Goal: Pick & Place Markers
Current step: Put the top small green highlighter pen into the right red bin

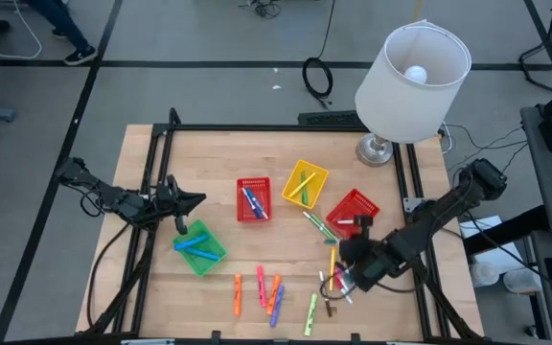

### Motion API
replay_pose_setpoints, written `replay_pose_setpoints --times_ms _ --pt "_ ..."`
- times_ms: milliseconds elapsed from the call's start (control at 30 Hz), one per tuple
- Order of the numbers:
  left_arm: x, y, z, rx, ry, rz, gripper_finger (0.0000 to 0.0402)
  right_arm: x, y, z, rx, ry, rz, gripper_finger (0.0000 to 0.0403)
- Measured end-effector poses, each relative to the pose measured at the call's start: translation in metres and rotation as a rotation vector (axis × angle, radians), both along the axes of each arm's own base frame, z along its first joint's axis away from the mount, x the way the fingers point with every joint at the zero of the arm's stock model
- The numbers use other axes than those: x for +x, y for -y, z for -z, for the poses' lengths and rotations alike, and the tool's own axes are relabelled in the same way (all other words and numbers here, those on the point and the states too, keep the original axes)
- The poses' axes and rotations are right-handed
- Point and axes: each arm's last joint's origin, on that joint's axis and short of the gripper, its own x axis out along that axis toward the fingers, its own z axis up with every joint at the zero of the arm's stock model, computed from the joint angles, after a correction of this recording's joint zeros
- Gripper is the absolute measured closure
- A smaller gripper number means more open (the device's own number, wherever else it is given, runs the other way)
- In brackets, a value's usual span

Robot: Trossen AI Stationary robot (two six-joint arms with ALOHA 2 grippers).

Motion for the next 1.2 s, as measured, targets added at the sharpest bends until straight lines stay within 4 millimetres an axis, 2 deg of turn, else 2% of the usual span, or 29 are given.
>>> replay_pose_setpoints --times_ms 200,400,667,967,1200 --pt "0.000 0.000 0.000 0.011 -0.004 0.000 0.0376 -0.009 0.041 -0.001 -0.165 -0.283 0.093 0.0389" --pt "0.000 0.000 0.000 0.011 -0.004 0.000 0.0376 -0.006 0.065 0.009 -0.088 -0.468 0.069 0.0389" --pt "0.000 0.000 0.000 0.008 -0.002 0.000 0.0376 0.003 0.078 0.011 -0.041 -0.489 -0.007 0.0389" --pt "0.000 0.000 0.000 0.012 -0.004 0.000 0.0376 0.015 0.087 0.012 -0.026 -0.438 -0.076 0.0377" --pt "0.000 0.000 0.000 0.007 -0.002 0.000 0.0376 0.015 0.091 0.013 0.005 -0.478 -0.118 0.0367"
